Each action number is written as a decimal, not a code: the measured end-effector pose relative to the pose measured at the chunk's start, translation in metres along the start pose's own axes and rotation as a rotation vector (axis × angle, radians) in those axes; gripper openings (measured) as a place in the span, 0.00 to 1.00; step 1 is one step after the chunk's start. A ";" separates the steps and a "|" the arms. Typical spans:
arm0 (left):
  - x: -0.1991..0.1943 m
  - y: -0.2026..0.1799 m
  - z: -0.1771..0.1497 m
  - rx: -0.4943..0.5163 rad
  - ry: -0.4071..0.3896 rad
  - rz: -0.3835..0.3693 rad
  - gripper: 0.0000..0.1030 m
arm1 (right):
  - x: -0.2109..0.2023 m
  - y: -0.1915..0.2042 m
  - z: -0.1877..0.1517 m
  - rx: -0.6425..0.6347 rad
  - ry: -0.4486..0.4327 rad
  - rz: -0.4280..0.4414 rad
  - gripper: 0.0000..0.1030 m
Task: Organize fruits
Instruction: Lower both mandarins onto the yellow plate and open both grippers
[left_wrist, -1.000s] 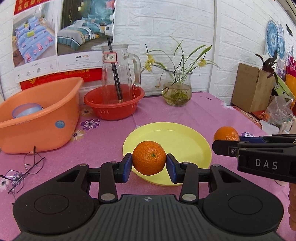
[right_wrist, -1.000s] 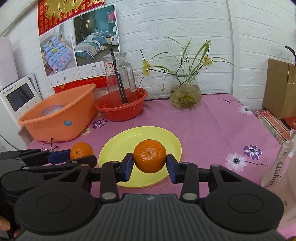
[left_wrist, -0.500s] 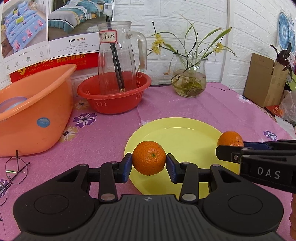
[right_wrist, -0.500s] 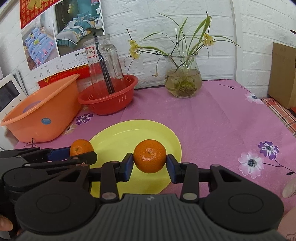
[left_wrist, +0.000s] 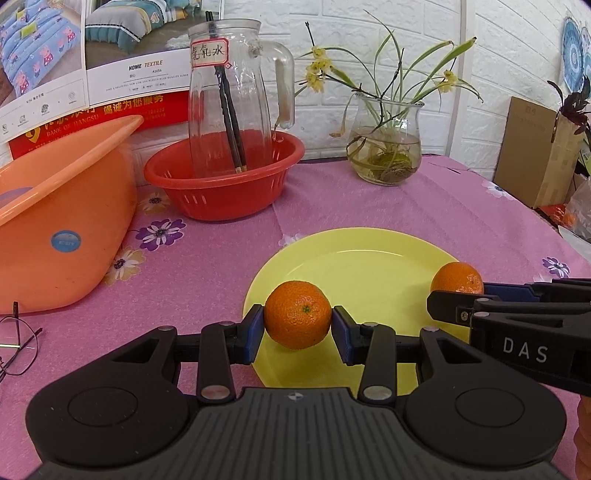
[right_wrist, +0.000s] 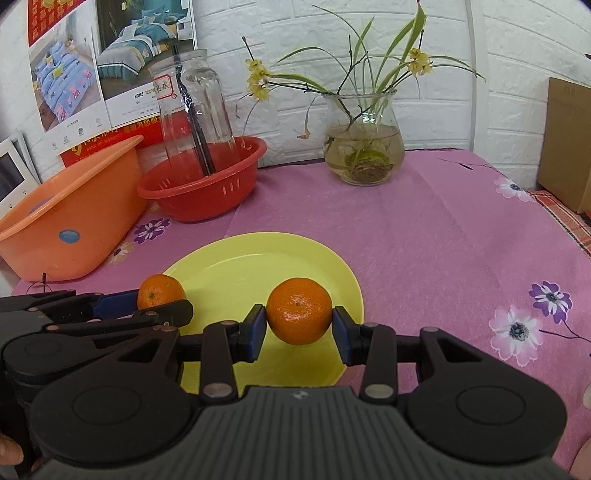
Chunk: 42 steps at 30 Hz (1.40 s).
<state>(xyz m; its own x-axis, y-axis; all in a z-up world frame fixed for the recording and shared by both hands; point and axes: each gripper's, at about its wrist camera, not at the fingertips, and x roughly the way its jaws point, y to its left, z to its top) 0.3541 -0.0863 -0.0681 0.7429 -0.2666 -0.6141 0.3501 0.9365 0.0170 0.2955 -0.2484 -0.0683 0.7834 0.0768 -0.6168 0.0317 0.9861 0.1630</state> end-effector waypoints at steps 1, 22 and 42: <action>0.001 0.000 0.000 0.002 0.001 0.002 0.36 | 0.001 0.000 0.000 -0.001 0.001 -0.002 0.74; -0.056 0.005 0.008 -0.002 -0.161 0.065 0.68 | -0.052 0.004 0.006 -0.012 -0.161 -0.118 0.75; -0.212 0.013 -0.086 0.006 -0.245 -0.002 0.70 | -0.212 0.036 -0.069 -0.188 -0.346 0.088 0.75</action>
<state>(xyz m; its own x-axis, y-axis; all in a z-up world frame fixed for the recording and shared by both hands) 0.1526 0.0018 -0.0054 0.8581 -0.3165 -0.4044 0.3545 0.9348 0.0206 0.0880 -0.2190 0.0152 0.9417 0.1401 -0.3060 -0.1342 0.9901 0.0403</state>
